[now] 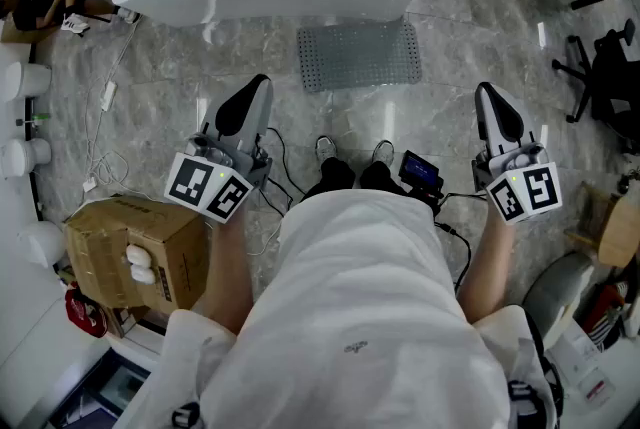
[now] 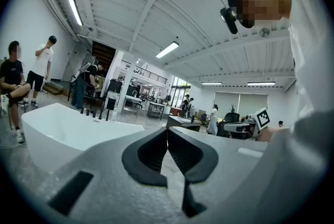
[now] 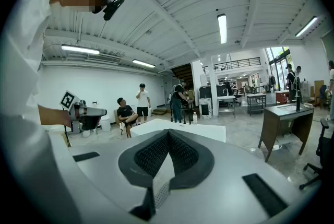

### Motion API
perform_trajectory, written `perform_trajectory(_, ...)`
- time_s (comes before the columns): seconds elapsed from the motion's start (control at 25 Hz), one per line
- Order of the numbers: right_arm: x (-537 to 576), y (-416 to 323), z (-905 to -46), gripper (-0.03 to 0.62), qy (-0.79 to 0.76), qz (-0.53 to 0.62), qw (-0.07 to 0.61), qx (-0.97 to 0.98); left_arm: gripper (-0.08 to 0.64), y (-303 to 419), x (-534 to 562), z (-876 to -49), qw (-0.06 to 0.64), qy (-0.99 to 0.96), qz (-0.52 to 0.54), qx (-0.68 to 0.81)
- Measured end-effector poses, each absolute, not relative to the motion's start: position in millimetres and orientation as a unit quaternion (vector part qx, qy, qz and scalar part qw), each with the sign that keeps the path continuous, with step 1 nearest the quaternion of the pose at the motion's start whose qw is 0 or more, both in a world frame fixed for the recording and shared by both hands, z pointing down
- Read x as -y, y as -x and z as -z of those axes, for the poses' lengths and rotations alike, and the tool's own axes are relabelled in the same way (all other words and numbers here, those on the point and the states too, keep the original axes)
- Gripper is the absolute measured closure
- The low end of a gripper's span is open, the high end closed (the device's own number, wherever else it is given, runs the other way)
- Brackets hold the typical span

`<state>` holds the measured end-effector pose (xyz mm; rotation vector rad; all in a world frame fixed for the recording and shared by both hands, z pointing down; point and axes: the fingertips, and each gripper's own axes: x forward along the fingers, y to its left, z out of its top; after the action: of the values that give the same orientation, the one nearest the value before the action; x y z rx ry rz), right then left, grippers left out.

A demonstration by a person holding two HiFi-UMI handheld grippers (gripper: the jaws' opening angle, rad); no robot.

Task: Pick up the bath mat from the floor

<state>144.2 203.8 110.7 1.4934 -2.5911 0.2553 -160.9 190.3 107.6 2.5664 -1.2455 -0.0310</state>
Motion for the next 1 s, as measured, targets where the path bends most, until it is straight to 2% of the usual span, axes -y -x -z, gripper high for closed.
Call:
perform_trajectory(0.6, -199.9, -111.6, -103.2, 0.586, -0.505, -0.07, 0.072, 0.857, 0.546, 172.2, -185.7, -125.8, 0.141, -0.901, -0.021, 0.409)
perform_trajectory(1.0, -217.4, -91.1, -134.7, 0.586, -0.526, -0.128, 0.082, 0.837, 0.549, 195.6, -175.8, -161.8, 0.174, -0.901, -0.029, 0.397)
